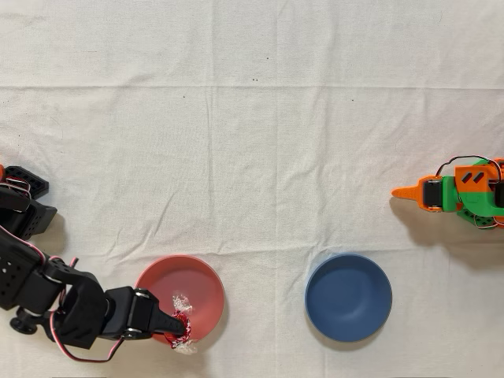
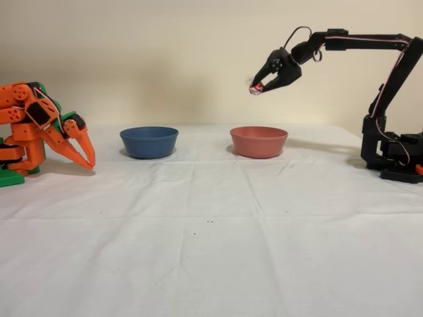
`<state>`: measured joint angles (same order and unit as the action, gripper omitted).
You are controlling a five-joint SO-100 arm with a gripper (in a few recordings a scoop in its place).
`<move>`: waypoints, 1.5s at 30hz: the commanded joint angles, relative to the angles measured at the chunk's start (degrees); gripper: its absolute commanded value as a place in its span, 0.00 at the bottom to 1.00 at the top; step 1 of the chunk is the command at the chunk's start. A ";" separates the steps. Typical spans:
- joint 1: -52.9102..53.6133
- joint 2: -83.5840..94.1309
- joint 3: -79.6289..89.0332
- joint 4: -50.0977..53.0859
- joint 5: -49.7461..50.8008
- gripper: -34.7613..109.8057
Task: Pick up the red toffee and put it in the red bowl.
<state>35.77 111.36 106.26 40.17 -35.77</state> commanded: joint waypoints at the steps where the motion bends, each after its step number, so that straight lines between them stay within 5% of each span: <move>1: 0.79 1.05 1.93 -2.99 -1.32 0.25; 17: 0.79 0.62 9.40 -8.00 -2.37 0.25; 31: 0.97 1.23 9.49 -6.59 -0.44 0.39; 45: 1.23 1.85 8.00 -5.01 -0.97 0.42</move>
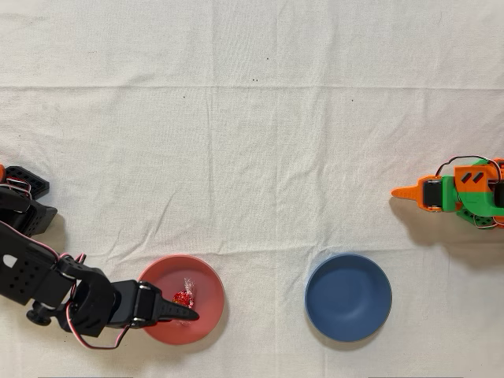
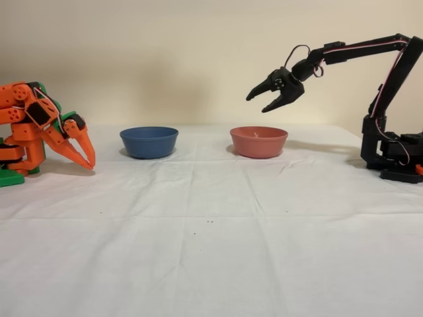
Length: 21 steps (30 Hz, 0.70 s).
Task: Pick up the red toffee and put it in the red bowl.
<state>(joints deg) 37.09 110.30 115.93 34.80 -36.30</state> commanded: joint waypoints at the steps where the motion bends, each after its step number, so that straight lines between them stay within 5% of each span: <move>1: -0.09 2.99 -1.67 0.35 -0.44 0.42; 21: -9.67 17.31 -4.22 7.56 5.54 0.42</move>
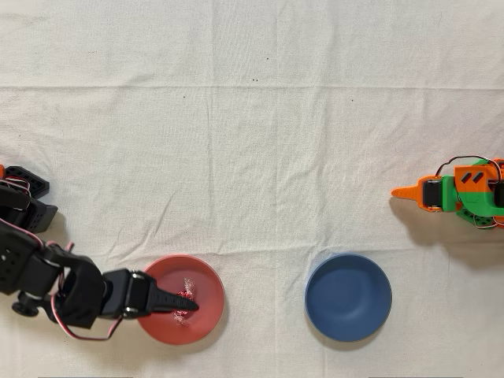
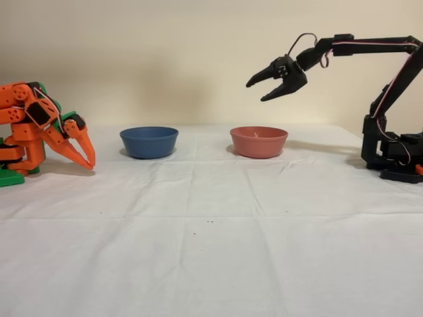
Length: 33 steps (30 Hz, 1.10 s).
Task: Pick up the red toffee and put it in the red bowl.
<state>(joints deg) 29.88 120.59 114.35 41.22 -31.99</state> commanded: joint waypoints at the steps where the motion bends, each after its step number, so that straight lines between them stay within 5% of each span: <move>1: -3.60 8.61 -1.85 1.23 2.11 0.42; 19: -21.71 28.39 14.15 2.90 23.03 0.25; 33: -22.85 51.77 34.19 5.01 21.53 0.25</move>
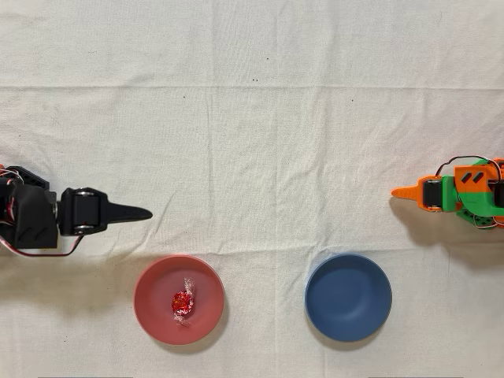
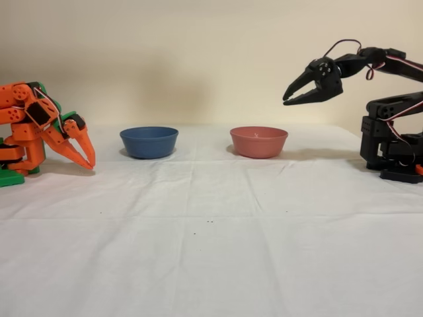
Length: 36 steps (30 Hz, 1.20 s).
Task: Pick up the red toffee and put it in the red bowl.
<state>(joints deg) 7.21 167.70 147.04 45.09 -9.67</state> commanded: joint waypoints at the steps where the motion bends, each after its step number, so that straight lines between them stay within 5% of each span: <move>1: -0.26 5.45 2.11 1.58 -0.62 0.25; 36: -3.34 16.52 25.31 6.86 10.02 0.24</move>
<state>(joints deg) 2.99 183.69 171.39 51.24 -0.35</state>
